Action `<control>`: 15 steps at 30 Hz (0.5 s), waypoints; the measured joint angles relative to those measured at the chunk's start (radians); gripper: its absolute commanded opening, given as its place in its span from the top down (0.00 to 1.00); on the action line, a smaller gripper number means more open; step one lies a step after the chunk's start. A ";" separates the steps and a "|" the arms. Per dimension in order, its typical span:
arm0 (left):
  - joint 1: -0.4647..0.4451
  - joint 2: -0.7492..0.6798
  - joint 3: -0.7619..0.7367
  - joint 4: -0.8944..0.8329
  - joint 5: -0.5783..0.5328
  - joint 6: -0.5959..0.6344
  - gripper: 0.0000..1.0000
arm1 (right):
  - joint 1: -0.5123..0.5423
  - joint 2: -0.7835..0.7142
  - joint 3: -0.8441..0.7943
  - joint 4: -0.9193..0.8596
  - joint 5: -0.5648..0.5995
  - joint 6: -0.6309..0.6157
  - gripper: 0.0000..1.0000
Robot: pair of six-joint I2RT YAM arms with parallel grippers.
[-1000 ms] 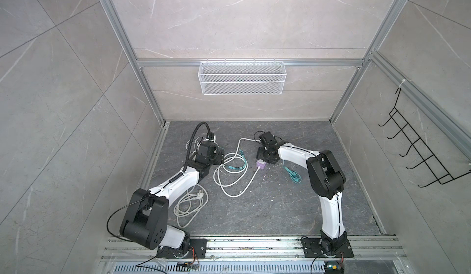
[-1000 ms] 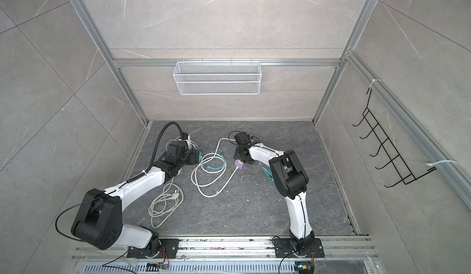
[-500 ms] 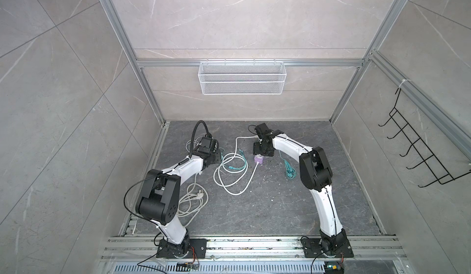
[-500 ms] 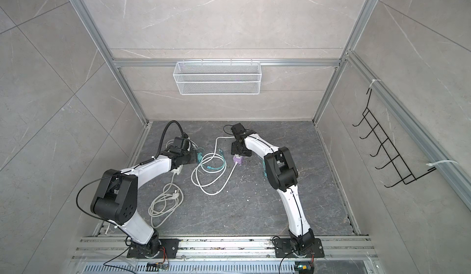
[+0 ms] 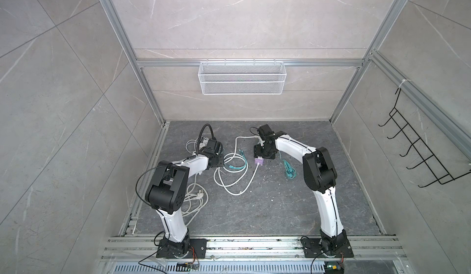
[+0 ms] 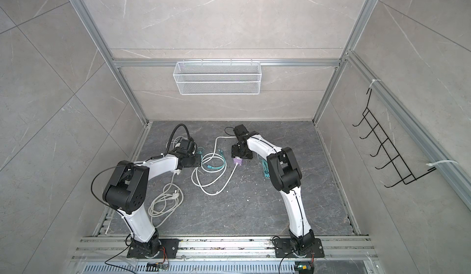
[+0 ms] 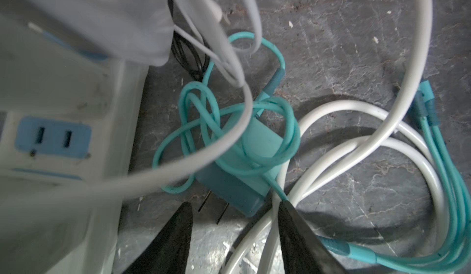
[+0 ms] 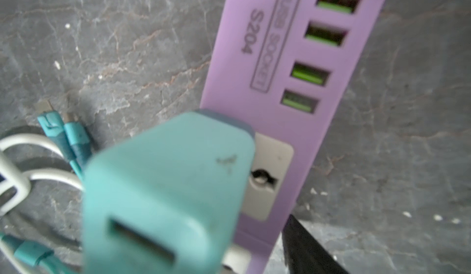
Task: Insert the plug
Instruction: 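Press the charger into the socket while the left gripper lowers onto another teal charger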
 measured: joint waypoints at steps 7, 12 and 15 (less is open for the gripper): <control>0.000 0.024 0.011 0.026 -0.005 0.021 0.44 | -0.001 -0.052 -0.072 -0.008 -0.058 -0.031 0.27; 0.000 0.043 0.012 0.046 -0.002 0.027 0.48 | -0.001 -0.101 -0.119 -0.021 -0.084 -0.053 0.26; 0.000 0.054 0.020 0.053 0.005 0.032 0.49 | -0.001 -0.126 -0.129 -0.040 -0.092 -0.071 0.26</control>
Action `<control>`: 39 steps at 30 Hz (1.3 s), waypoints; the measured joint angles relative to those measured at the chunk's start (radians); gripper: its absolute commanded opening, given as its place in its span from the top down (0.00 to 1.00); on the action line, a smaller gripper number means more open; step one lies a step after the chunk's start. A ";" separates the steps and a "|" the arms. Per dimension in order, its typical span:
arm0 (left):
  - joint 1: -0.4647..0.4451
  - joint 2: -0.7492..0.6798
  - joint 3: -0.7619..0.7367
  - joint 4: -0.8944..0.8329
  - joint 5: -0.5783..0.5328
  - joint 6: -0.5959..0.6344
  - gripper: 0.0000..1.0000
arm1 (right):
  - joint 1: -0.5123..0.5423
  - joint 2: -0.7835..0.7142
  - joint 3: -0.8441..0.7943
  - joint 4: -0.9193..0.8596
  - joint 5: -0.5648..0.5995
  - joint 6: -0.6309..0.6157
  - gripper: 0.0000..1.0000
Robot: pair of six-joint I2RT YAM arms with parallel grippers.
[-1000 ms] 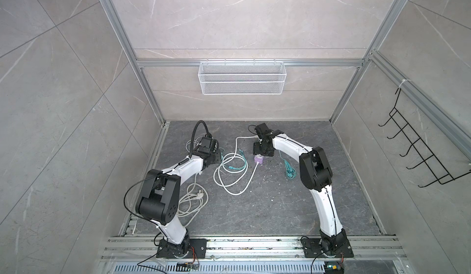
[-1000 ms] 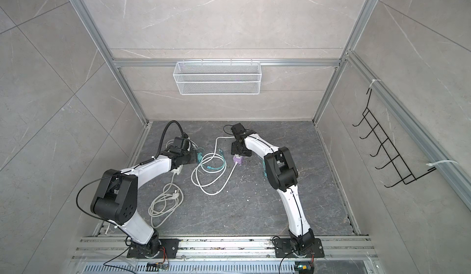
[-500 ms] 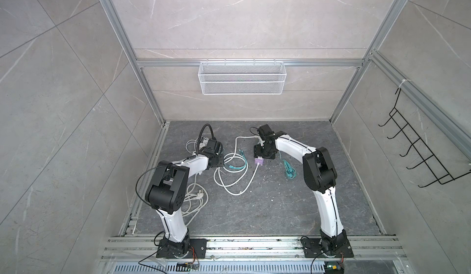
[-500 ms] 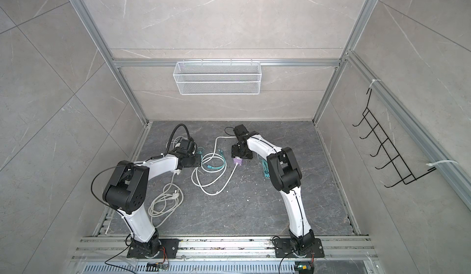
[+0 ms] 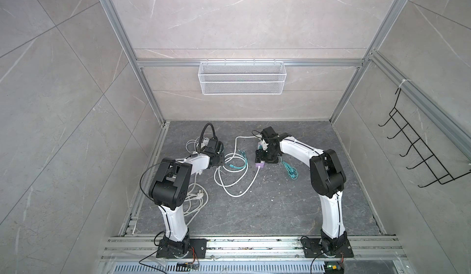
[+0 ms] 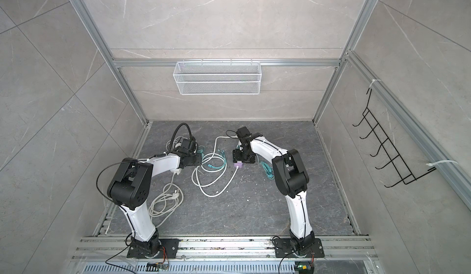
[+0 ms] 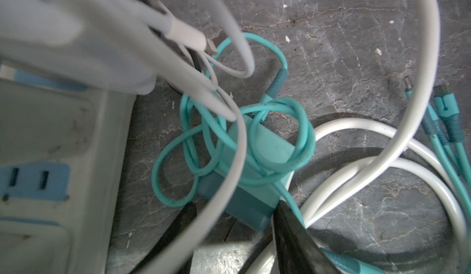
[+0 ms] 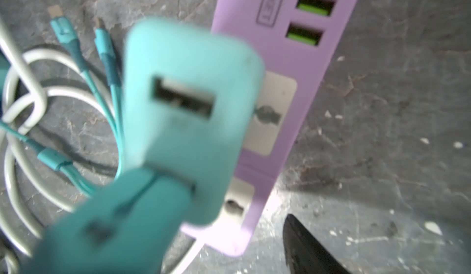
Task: Insert the plug
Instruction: 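Press the charger into the socket while the left gripper lowers onto another teal charger, then open the right gripper off the plugged charger while the left gripper grips the cube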
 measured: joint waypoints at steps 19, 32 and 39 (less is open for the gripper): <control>-0.006 0.116 0.134 0.010 0.023 0.019 0.73 | 0.000 -0.081 -0.090 -0.025 -0.044 -0.079 0.26; -0.013 0.003 0.137 -0.122 0.041 0.023 0.57 | 0.000 -0.192 -0.114 -0.014 -0.102 -0.079 0.26; -0.024 -0.103 0.135 -0.158 0.068 0.000 0.33 | 0.000 -0.185 -0.114 -0.011 -0.111 -0.086 0.26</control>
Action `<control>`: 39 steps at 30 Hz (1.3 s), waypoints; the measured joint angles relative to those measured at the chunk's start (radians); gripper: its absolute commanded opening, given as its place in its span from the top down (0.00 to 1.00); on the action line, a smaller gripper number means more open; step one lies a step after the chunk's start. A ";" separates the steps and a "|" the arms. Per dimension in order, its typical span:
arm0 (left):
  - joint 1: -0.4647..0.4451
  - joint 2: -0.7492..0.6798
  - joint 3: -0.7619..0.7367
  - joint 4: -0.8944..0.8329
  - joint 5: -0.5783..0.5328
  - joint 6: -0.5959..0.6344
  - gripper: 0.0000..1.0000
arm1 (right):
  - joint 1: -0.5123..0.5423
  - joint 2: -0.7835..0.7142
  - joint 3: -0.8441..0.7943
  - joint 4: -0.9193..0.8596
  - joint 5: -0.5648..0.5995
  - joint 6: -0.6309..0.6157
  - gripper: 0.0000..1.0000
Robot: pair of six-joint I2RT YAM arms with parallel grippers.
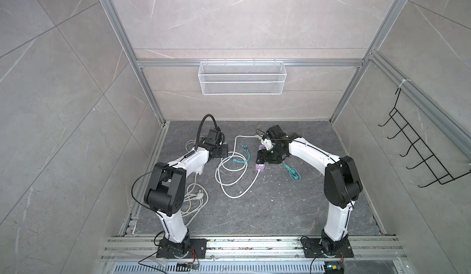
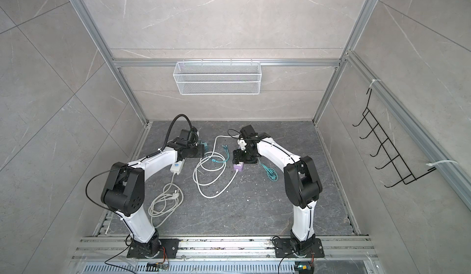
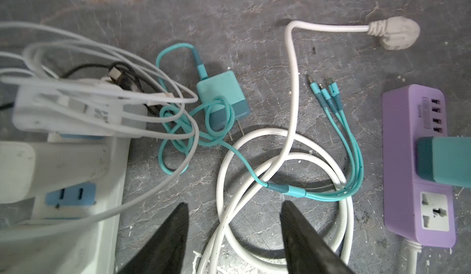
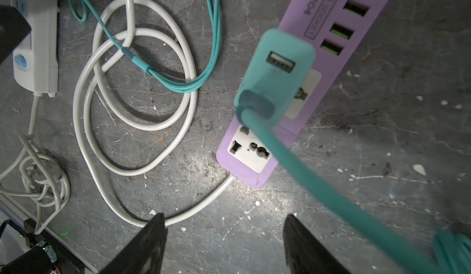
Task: Insert the plug
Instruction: 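Open the right gripper off the plugged charger while the left gripper grips the cube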
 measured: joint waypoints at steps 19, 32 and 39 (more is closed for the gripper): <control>-0.077 0.314 0.308 -0.010 -0.046 -0.011 0.43 | 0.000 0.016 -0.077 0.060 -0.002 0.001 0.27; -0.031 0.327 0.323 -0.069 -0.149 -0.071 0.38 | -0.008 0.016 -0.096 0.077 -0.013 0.000 0.27; -0.024 0.347 0.356 -0.090 -0.154 -0.082 0.36 | -0.011 0.017 -0.096 0.087 -0.021 0.000 0.27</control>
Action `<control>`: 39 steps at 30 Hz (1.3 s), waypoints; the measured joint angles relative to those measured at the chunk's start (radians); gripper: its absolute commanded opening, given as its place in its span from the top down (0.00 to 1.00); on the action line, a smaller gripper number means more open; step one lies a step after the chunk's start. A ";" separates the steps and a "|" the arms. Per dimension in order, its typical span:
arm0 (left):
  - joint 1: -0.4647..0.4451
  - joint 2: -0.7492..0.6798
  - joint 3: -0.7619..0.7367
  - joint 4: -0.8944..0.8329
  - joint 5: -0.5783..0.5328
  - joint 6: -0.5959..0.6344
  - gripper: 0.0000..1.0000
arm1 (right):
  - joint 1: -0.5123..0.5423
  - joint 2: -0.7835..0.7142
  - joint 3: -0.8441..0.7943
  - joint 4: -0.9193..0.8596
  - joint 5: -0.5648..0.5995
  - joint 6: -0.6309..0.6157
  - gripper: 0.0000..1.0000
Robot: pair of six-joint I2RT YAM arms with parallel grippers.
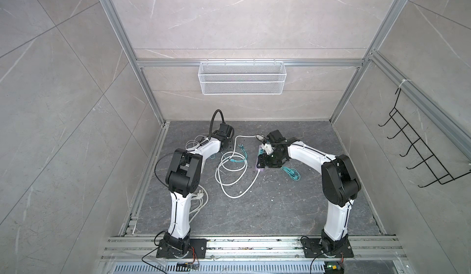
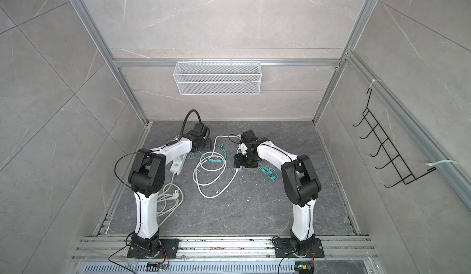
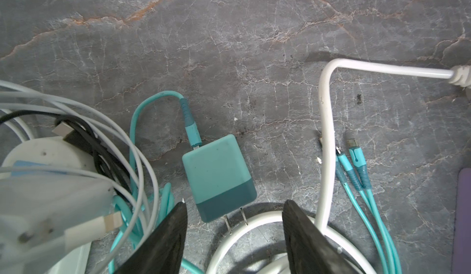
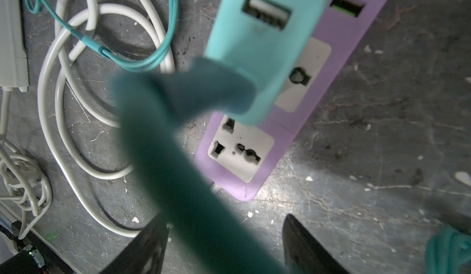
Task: Insert the plug
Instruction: 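Open the right gripper off the plugged charger while the left gripper grips the cube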
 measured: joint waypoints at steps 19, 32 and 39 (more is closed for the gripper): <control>0.014 0.146 0.131 -0.080 0.003 -0.035 0.41 | -0.011 0.000 0.000 0.005 -0.011 0.000 0.27; 0.029 0.153 0.141 -0.072 0.007 -0.039 0.69 | -0.012 -0.044 -0.082 0.034 -0.014 0.000 0.27; 0.031 0.155 0.140 -0.054 0.010 -0.026 0.75 | -0.012 -0.188 -0.185 0.029 -0.022 0.004 0.28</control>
